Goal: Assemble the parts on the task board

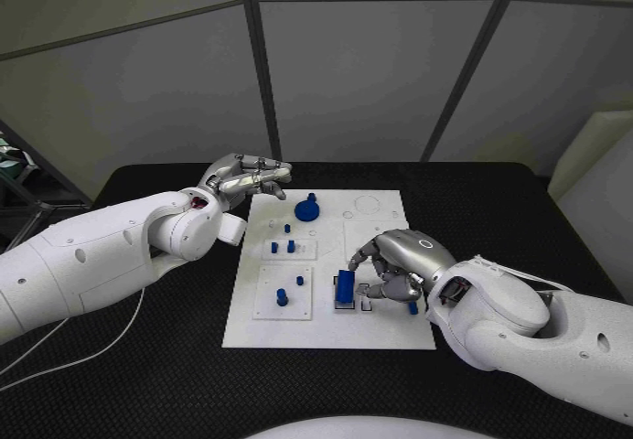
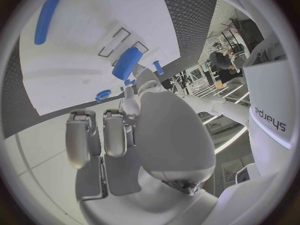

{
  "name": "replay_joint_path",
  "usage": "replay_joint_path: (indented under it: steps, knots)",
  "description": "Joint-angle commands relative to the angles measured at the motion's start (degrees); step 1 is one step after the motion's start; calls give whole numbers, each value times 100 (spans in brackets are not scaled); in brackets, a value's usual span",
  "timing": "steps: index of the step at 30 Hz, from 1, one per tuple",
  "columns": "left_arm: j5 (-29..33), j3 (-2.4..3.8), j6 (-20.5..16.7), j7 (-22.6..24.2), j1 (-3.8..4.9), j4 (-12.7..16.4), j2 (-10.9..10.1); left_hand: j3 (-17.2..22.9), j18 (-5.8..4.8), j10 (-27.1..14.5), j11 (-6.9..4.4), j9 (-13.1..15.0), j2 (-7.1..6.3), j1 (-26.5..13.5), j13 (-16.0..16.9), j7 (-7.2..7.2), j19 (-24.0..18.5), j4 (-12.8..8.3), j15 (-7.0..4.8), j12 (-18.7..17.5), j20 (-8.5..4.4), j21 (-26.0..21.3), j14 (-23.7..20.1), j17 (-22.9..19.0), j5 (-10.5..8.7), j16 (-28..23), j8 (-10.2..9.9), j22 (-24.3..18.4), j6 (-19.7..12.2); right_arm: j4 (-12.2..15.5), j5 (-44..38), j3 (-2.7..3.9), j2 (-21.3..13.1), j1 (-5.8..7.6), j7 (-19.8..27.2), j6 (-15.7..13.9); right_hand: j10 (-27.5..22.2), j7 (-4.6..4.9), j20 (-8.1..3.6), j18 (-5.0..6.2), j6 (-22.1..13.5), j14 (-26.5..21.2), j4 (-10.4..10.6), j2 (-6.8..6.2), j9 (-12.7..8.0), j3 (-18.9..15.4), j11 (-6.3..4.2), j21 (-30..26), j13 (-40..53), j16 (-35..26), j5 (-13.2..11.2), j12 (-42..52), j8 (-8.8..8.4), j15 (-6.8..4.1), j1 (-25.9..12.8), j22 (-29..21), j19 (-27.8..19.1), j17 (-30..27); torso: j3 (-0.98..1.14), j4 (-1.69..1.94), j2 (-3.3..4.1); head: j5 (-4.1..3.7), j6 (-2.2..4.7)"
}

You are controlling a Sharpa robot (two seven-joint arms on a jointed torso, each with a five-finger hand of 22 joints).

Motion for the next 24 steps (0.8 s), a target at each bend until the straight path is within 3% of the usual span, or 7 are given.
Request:
replay_joint_path:
  steps: [1,3,8,11,16,21,24]
  knots:
    - [18,2,65,23,6,3,1,-35,-79,-43,8,-8,-25,-52,6,-3,46,-4,22,-35,11,-38,-8,-3,-17,-26,-27,-5,-38,-25,-656,3,13,7,895,176,-103,-186,-59,0,-184,309,-149,36,-130,239,-131,-57,-24,61,-208,-45,-26,-108,274,1268,427,308,-3,6,3,8,-2]
    - [18,1,65,23,6,1,2,-35,-79,-43,8,-8,-25,-52,6,-3,46,-4,22,-35,11,-38,-8,-3,-17,-26,-27,-5,-38,-57,-825,3,32,7,1019,282,-165,-301,-109,-1,-236,317,-257,23,-207,464,-196,-59,-15,104,-471,-40,-20,-160,379,1268,426,393,-2,3,2,13,-2]
    - [18,-1,70,22,5,-4,7,-35,-79,-43,8,-8,-25,-52,6,-3,46,-4,22,-35,11,-38,-8,-3,-17,-26,-27,-5,-38,-159,-1357,3,119,9,1189,553,-211,-498,-137,5,-333,308,-465,-91,-367,1011,-206,-87,35,106,-598,46,-15,-178,406,1251,410,431,-5,8,3,20,-3]
    - [18,-2,71,21,5,-7,9,-35,-79,-43,8,-8,-25,-52,6,-3,46,-4,22,-35,11,-38,-8,-3,-17,-26,-27,-5,-38,-213,-1634,3,176,10,1218,696,-234,-627,-119,11,-368,301,-699,-253,-525,1703,-184,-111,48,89,-704,112,-7,-159,200,1238,395,446,-1,5,4,32,-7]
    - [18,-3,76,15,5,-10,9,-40,-79,-45,9,-9,-28,-51,6,-2,47,-5,23,-35,12,-43,-10,-3,-19,-28,-27,-9,-41,-306,-2029,1,286,12,1206,911,-248,-758,-93,18,-404,300,-1143,-432,-701,2595,-155,-135,50,60,-1233,186,-2,-127,-52,1229,381,457,-3,9,4,31,-14]
    - [18,-4,77,12,5,-12,8,-40,-79,-45,9,-9,-28,-51,6,-2,47,-5,23,-35,12,-43,-10,-3,-19,-28,-27,-9,-41,-362,-2188,-1,355,13,1181,830,-160,-726,-96,10,-393,312,-1231,-466,-781,2762,-163,-104,163,67,-1346,379,-3,-131,-387,1256,399,489,-9,7,2,39,-21]
    - [18,-4,77,10,5,-12,5,-40,-79,-45,9,-9,-28,-51,6,-2,47,-5,23,-35,12,-43,-10,-3,-19,-28,-27,-9,-41,-330,-2097,-2,318,13,1110,417,20,-501,-136,-33,-258,364,-1100,-505,-798,2627,-240,55,373,153,-1774,688,35,-179,-832,1373,487,611,-5,9,5,37,-22]
